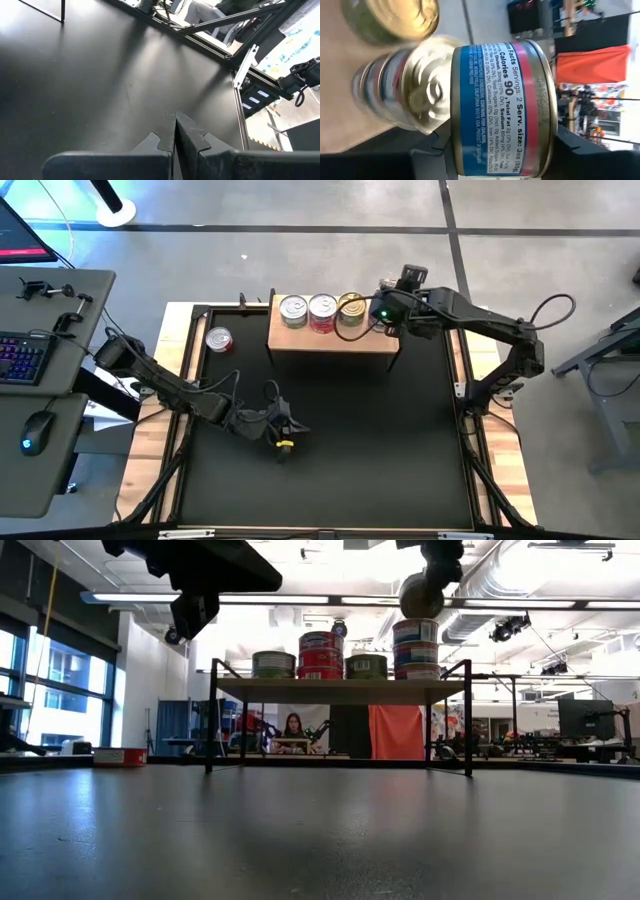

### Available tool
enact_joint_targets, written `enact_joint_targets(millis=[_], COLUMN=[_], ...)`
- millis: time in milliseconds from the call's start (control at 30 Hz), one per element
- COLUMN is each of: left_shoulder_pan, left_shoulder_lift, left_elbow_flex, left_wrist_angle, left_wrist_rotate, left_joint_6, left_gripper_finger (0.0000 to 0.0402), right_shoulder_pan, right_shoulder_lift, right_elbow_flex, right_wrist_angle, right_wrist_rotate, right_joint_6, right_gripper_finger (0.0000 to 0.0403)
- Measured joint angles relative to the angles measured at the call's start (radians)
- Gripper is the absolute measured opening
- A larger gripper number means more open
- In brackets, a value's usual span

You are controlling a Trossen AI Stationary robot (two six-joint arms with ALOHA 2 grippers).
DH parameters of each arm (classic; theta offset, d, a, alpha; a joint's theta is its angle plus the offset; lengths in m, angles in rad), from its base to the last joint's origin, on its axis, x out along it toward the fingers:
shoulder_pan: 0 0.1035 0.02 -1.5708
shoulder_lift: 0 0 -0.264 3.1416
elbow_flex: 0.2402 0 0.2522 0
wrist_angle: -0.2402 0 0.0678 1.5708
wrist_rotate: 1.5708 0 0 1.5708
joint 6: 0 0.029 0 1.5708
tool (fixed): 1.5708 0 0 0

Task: Stack canned seafood by type on shelf
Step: Stack the blue tuna can on top of the other blue tuna cans

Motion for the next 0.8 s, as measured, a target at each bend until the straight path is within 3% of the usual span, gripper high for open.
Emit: enact_joint_targets(millis=[633, 800], left_shoulder_pan=[-0.012, -0.023], left_shoulder_lift=[0.0, 0.0], left_elbow_flex=[0.0, -0.001], left_wrist_angle=[-0.029, -0.055], left_wrist_rotate=[0.003, 0.006], left_joint_6=[-0.027, -0.05], left_gripper_finger=[0.0, 0.0], right_shoulder_pan=[-0.058, -0.058], right_shoulder_lift=[0.04, 0.04], right_elbow_flex=[0.0, 0.001], right_wrist_angle=[0.044, 0.05], right_wrist_rotate=[-0.027, -0.027], right_joint_6=[-0.073, -0.056], right_gripper_finger=[0.0171, 0.0235])
